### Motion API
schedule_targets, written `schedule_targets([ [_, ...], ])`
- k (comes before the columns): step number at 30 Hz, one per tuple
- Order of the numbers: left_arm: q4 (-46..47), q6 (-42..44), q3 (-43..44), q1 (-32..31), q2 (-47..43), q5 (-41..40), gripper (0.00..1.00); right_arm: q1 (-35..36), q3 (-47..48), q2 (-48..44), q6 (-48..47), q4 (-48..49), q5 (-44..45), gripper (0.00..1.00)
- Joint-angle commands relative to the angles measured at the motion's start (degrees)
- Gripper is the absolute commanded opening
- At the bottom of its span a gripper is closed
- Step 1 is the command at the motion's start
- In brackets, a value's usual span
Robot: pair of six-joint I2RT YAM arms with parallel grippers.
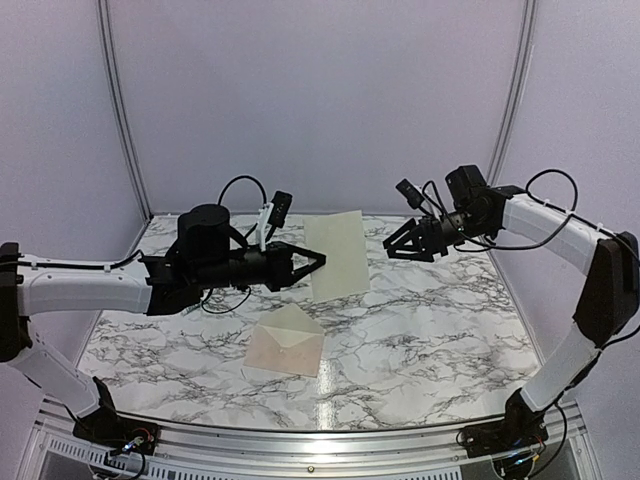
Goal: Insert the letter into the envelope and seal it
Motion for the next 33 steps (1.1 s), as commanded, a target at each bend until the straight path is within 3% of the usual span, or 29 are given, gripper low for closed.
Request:
schedule_targets([
  [1,7.6,-3.1,1.3,0.2,1.8,4.1,0.00,2.9,-3.0,-2.7,8.7,12.7,-4.3,0.77],
  [9,11.1,-5.8,2.2,0.1,4.4,5.5,0.00,7.7,-2.1,-0.4,14.0,18.6,-5.4,0.77],
  [13,11.4,-6.0,2.6,0.2,4.8,4.5,0.00,8.9,-1.9,0.1,15.1,19.6,-8.6,0.71],
  [27,11.7,-5.8,1.8,0.3,5.6,1.4,0.00,9.2,-5.2,-1.7,18.2,23.1,-11.5,0.28],
  [33,11.8,-5.8,1.9,0.3,5.9,1.1,0.00,9.2,-5.6,-1.4,18.4,23.2,-12.3,0.17],
])
